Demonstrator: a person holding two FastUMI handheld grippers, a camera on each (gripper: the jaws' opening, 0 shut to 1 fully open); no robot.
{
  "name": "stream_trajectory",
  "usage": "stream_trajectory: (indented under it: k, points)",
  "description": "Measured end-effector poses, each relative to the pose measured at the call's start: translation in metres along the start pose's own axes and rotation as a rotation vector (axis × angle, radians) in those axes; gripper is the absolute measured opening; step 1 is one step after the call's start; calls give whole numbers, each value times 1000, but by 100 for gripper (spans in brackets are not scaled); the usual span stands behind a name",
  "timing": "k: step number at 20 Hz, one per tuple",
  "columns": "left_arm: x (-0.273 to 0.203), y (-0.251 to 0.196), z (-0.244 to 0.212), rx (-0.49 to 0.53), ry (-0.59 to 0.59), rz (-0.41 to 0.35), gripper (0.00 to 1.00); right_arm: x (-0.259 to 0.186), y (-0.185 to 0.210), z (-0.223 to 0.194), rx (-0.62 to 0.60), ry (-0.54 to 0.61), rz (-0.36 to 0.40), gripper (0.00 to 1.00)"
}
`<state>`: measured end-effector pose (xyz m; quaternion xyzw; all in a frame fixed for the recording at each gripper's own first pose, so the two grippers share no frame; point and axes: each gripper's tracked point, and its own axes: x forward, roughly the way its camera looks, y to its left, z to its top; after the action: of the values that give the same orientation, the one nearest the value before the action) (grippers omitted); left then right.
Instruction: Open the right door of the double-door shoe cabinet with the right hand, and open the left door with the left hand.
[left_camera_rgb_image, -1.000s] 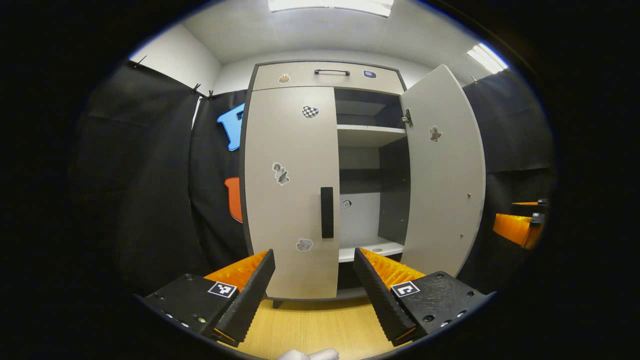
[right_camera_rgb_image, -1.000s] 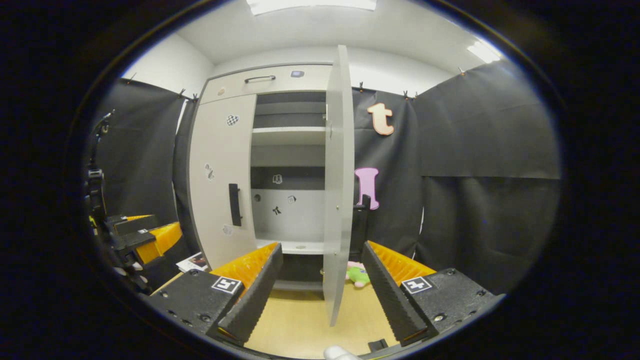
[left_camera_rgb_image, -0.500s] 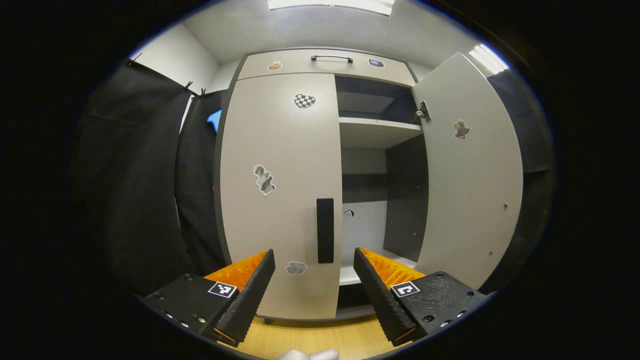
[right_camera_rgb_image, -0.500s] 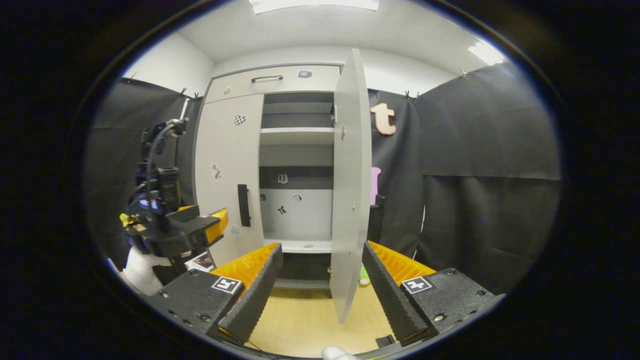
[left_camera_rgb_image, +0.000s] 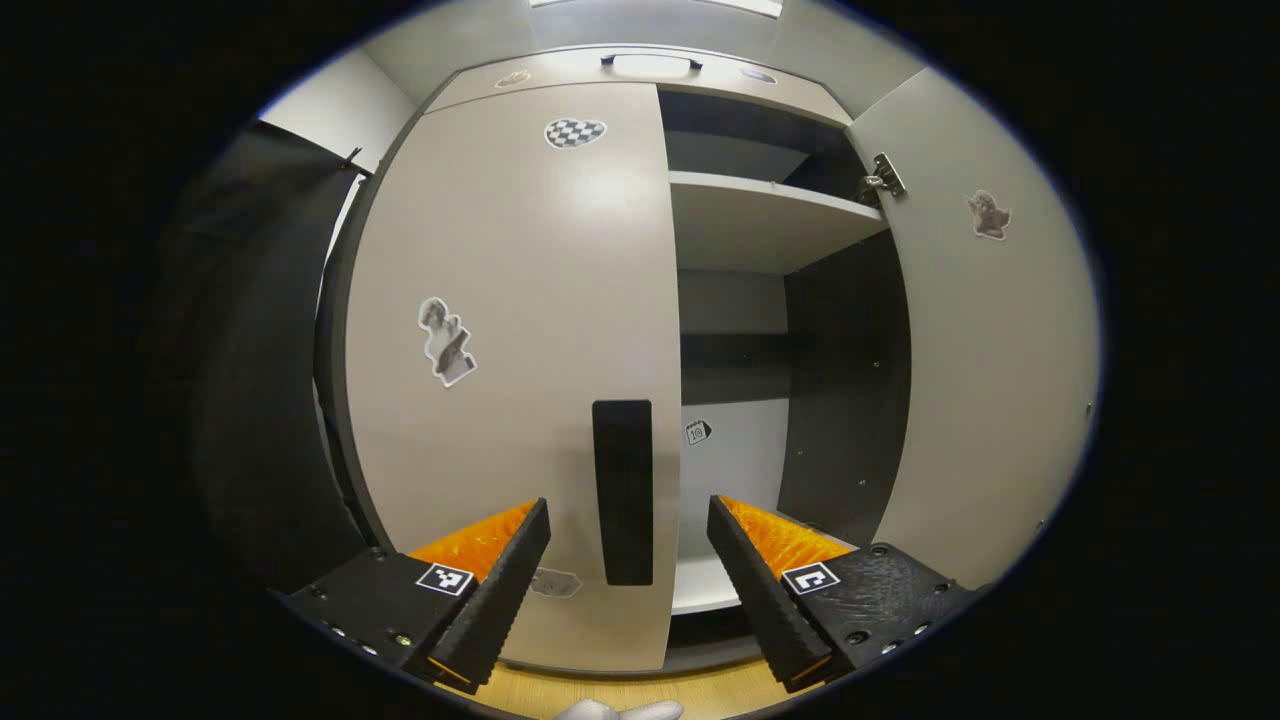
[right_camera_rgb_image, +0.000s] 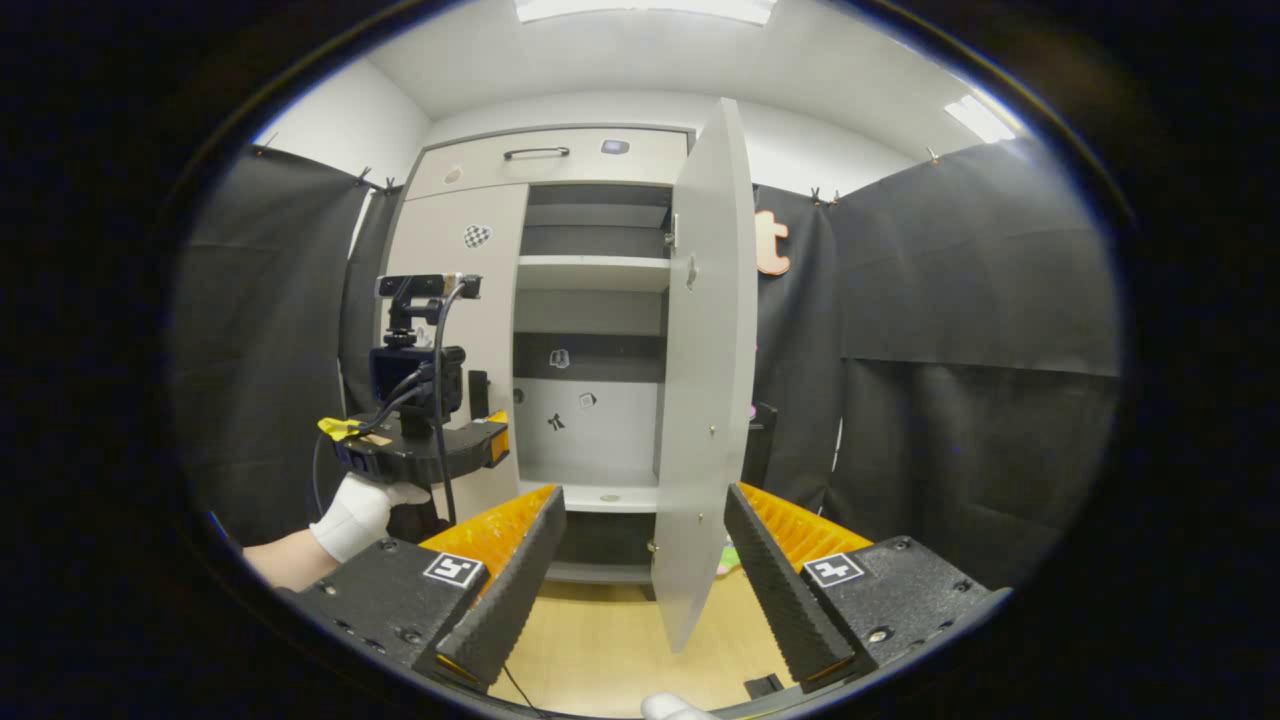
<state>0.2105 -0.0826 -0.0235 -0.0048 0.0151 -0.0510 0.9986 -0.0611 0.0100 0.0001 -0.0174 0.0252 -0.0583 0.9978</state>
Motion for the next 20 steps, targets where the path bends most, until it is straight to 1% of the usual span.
stream_trajectory:
  k: [4,5,7,9,10,11,13,14,15,17,18,19,20]
  points:
    - [20,3,-2,-24,13,8,96,8,-4,1,-9,4,-12,100]
    - [22,3,-2,-25,12,11,93,10,-4,1,-12,7,-12,100]
    - [28,4,1,-7,2,10,84,15,-2,-2,-10,13,-6,100]
    - [31,2,0,-1,7,-1,64,18,0,-3,-7,19,1,100]
    - [32,1,-3,-3,18,-7,60,19,0,-4,-9,21,2,100]
    - [34,7,-4,9,16,27,57,21,0,-5,-12,20,2,100]
    - [34,6,-4,17,11,26,38,21,1,-4,-23,16,4,100]
    - [34,6,-4,18,12,32,39,20,1,-5,-23,15,8,100]
    - [33,7,-4,17,10,33,34,18,2,-4,-21,12,12,100]
    - [33,7,-4,7,20,31,28,17,1,-5,-21,13,19,100]
    - [31,8,-5,0,27,30,28,16,1,-6,-19,16,22,100]
    - [33,7,-5,0,29,25,25,15,1,-7,-18,19,26,100]
    - [31,8,-6,-1,32,19,25,14,0,-10,-17,24,26,100]
